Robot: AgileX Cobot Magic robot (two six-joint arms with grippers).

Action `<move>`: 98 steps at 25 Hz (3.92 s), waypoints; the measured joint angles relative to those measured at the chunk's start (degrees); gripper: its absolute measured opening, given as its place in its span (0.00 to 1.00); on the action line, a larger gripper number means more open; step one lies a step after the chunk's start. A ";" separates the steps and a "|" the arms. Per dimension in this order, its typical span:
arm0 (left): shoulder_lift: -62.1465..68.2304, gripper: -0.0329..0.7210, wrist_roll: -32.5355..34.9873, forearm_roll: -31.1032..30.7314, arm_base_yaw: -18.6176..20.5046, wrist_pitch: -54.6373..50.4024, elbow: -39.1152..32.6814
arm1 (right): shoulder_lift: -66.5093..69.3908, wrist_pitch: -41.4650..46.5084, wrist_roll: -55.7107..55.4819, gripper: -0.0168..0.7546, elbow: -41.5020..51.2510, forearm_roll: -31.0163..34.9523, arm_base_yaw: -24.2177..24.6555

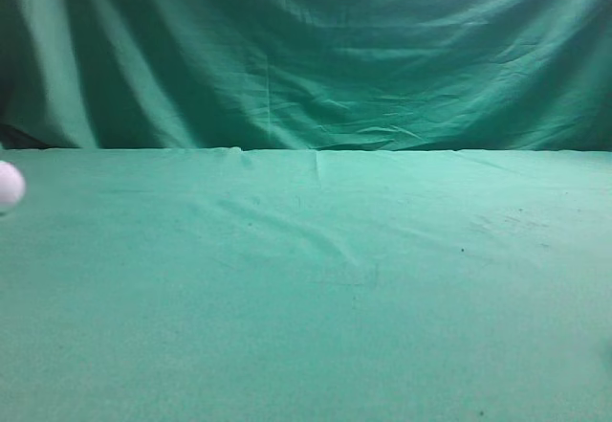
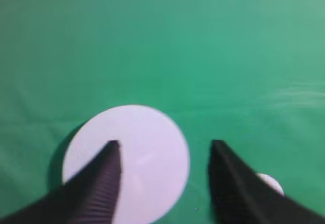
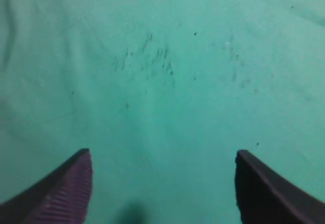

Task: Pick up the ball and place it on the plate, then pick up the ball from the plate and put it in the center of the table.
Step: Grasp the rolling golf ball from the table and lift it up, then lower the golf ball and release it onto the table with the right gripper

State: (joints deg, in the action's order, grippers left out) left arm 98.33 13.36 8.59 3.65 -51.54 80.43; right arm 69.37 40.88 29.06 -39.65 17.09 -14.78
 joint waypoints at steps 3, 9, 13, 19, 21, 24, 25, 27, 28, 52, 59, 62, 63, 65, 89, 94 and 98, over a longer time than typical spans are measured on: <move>-0.92 0.20 3.47 6.05 0.00 -2.85 1.86 | -0.39 6.34 0.00 0.70 -2.50 -0.11 0.00; -7.56 0.12 7.43 12.10 0.00 -3.89 2.15 | -0.91 13.37 -0.21 0.70 -4.17 -1.78 0.00; -14.89 0.12 10.30 13.21 -0.38 -4.51 2.15 | -0.96 14.22 -0.21 0.70 -4.21 -2.39 0.00; -25.80 0.12 13.35 13.78 -6.97 -0.66 -5.83 | -1.18 13.03 -3.34 0.70 -4.21 -2.48 0.00; -29.29 0.12 13.60 14.18 -8.98 2.67 -10.94 | -1.18 13.03 -3.86 0.70 -4.21 -2.38 0.00; -34.99 0.12 13.73 14.39 -10.91 7.40 -19.18 | -1.18 13.17 -3.53 0.70 -4.21 -1.23 0.00; -36.98 0.12 13.73 14.47 -11.19 9.18 -21.95 | -1.18 13.17 -2.94 0.70 -4.21 -0.62 0.00; -40.89 0.12 13.73 14.47 -11.29 11.43 -27.10 | -1.18 13.17 -1.42 0.70 -4.21 0.65 0.00; -42.52 0.12 13.73 14.47 -11.29 12.52 -29.11 | -1.18 13.03 -1.03 0.70 -4.21 1.11 0.00; -64.51 0.12 13.81 14.94 -11.29 19.16 -46.72 | 25.93 -1.36 -13.39 0.70 -17.16 -12.22 -15.51; -64.51 0.12 13.81 14.94 -11.29 19.25 -46.72 | 31.85 0.73 -20.42 0.70 -21.16 -14.54 -15.40; -64.51 0.12 13.81 15.02 -11.29 19.25 -46.72 | 32.84 1.86 -21.28 0.70 -21.41 -14.54 -14.92; -64.51 0.12 13.81 15.02 -11.29 19.25 -46.72 | 32.97 2.00 -21.38 0.70 -21.41 -14.54 -14.82; -64.51 0.12 13.81 15.02 -11.29 19.29 -46.72 | 33.39 2.12 -21.33 0.70 -21.41 -14.54 -14.68; -65.29 0.12 13.81 15.15 -11.29 19.29 -46.83 | 35.41 8.23 -19.74 0.45 -38.30 -14.44 -16.72; -69.18 0.12 13.81 15.51 -11.29 20.16 -49.01 | 40.39 12.10 -19.53 0.45 -51.21 -14.44 -19.80; -74.00 0.12 12.82 15.65 -11.29 21.43 -53.55 | 46.31 14.86 -19.53 0.45 -58.54 -14.44 -21.16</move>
State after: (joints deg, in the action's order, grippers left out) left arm 24.33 26.17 24.24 -7.64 -30.11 26.88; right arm 115.68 55.74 9.54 -98.19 2.66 -35.93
